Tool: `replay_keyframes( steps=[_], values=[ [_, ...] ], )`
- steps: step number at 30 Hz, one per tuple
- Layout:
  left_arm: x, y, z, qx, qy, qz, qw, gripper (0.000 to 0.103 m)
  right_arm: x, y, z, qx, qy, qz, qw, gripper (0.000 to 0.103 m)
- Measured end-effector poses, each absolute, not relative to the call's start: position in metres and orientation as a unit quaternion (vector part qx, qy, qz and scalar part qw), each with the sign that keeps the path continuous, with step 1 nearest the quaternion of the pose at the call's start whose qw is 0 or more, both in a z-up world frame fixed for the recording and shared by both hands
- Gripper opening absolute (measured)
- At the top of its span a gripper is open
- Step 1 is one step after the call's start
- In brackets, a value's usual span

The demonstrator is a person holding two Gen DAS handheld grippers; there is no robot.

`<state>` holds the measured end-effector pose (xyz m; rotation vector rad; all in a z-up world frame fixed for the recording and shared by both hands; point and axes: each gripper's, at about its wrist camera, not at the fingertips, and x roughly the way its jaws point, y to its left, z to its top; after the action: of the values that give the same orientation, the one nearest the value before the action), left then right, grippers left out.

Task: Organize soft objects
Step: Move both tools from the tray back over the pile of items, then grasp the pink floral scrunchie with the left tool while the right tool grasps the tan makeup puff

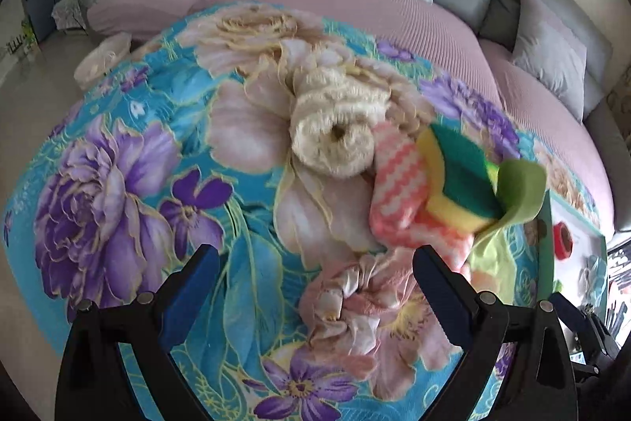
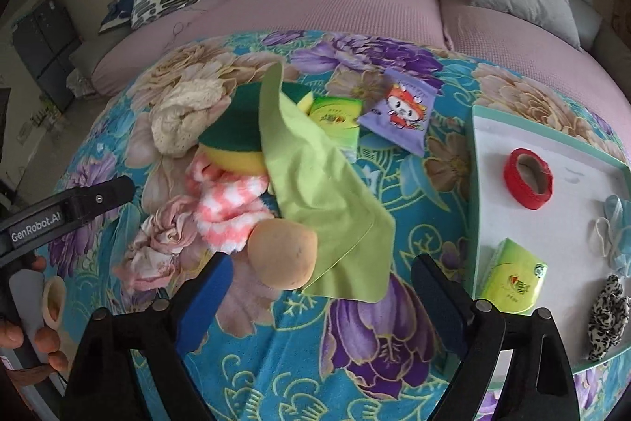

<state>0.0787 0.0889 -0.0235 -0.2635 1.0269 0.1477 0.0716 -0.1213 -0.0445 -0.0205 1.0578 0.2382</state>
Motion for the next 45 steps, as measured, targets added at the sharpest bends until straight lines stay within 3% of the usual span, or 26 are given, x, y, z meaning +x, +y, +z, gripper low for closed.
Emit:
replay_keyframes(
  steps=[9, 13, 15, 18, 27, 30, 45],
  values=[
    [0.077, 0.080, -0.068, -0.111, 0.555, 0.056, 0.822, 0.098, 0.075, -0.106, -0.064, -0.019, 0.518, 0.145, 0.843, 0.082],
    [0.077, 0.075, -0.076, -0.103, 0.564, 0.043, 0.818, 0.095, 0.078, -0.098, -0.069, -0.032, 0.518, 0.153, 0.841, 0.072],
    [0.077, 0.071, -0.079, -0.095, 0.569, 0.035, 0.816, 0.082, 0.079, -0.094, -0.071, -0.040, 0.519, 0.154, 0.840, 0.066],
    [0.078, 0.064, -0.082, -0.092, 0.575, 0.019, 0.813, 0.072, 0.080, -0.091, -0.074, -0.049, 0.522, 0.156, 0.837, 0.056],
    [0.084, 0.050, -0.088, -0.072, 0.577, -0.013, 0.814, 0.032, 0.084, -0.092, -0.080, -0.041, 0.529, 0.160, 0.833, 0.050],
    [0.085, 0.048, -0.088, -0.075, 0.574, -0.020, 0.816, 0.024, 0.084, -0.094, -0.080, -0.035, 0.529, 0.163, 0.832, 0.049],
    [0.063, 0.056, -0.005, -0.047, 0.470, 0.008, 0.881, 0.020, 0.070, -0.144, -0.029, 0.034, 0.476, 0.148, 0.866, 0.049]
  ],
)
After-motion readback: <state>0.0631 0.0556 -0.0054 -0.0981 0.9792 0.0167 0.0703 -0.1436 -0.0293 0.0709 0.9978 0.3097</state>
